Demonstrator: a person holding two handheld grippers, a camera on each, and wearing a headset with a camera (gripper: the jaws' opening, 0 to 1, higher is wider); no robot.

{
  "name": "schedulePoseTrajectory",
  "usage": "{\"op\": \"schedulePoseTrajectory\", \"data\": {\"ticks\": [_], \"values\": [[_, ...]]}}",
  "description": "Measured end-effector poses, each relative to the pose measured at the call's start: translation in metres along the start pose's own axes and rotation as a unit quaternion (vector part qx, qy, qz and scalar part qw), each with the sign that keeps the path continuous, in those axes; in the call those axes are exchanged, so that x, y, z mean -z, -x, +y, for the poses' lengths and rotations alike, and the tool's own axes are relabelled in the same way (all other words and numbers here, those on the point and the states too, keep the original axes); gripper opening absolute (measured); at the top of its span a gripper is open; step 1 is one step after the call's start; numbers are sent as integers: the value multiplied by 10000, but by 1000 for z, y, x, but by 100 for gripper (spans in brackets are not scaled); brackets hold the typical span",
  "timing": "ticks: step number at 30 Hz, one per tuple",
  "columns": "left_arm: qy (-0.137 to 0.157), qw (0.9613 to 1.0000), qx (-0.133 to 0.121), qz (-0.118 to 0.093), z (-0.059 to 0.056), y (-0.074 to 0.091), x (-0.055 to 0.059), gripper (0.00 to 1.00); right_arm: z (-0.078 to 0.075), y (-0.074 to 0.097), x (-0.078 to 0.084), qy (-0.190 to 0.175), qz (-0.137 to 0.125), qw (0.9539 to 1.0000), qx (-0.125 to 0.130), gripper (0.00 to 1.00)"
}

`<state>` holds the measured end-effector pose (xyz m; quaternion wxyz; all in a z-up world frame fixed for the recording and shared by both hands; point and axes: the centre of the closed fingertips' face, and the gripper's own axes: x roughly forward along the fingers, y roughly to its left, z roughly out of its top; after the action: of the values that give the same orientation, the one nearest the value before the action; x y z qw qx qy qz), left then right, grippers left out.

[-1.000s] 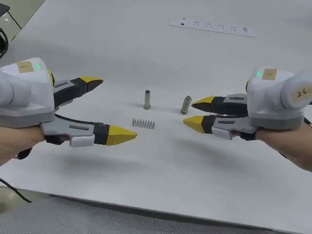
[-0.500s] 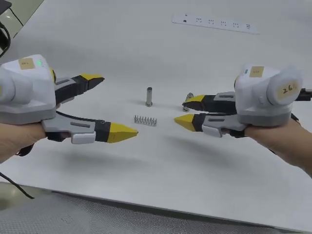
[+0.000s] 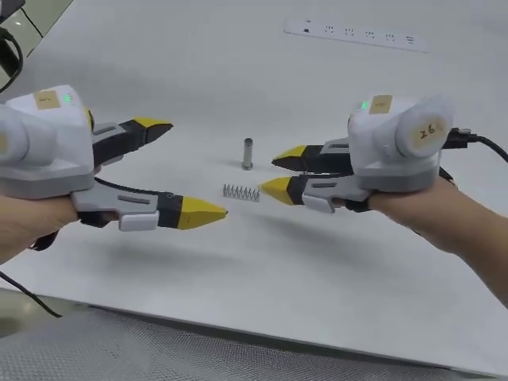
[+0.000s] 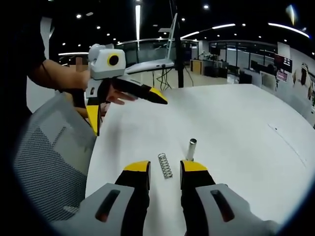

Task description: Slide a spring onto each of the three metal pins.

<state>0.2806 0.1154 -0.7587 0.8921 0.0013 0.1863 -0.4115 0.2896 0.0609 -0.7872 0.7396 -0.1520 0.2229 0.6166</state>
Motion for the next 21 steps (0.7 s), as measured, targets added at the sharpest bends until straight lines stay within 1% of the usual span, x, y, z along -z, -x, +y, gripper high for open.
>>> {"op": "schedulePoseTrajectory", "data": {"ticks": [2,5,9,10,13,21], "values": [[-10,10000,1,9,0,0,0,94,1,-5,3,147,102,9998,-19,22],[-3,10000,8,1,0,0,0,94,4,-12,3,156,128,9998,-70,21],[-3,10000,9,-3,0,0,0,94,6,-19,6,217,239,9994,-95,20],[1,10000,10,-4,0,0,0,94,7,-21,8,284,320,9990,-116,19],[3,10000,7,8,0,0,0,94,7,-27,15,367,437,9982,-159,19],[5,10000,-2,26,0,2,2,94,5,-37,25,417,643,9969,-172,18]]}}
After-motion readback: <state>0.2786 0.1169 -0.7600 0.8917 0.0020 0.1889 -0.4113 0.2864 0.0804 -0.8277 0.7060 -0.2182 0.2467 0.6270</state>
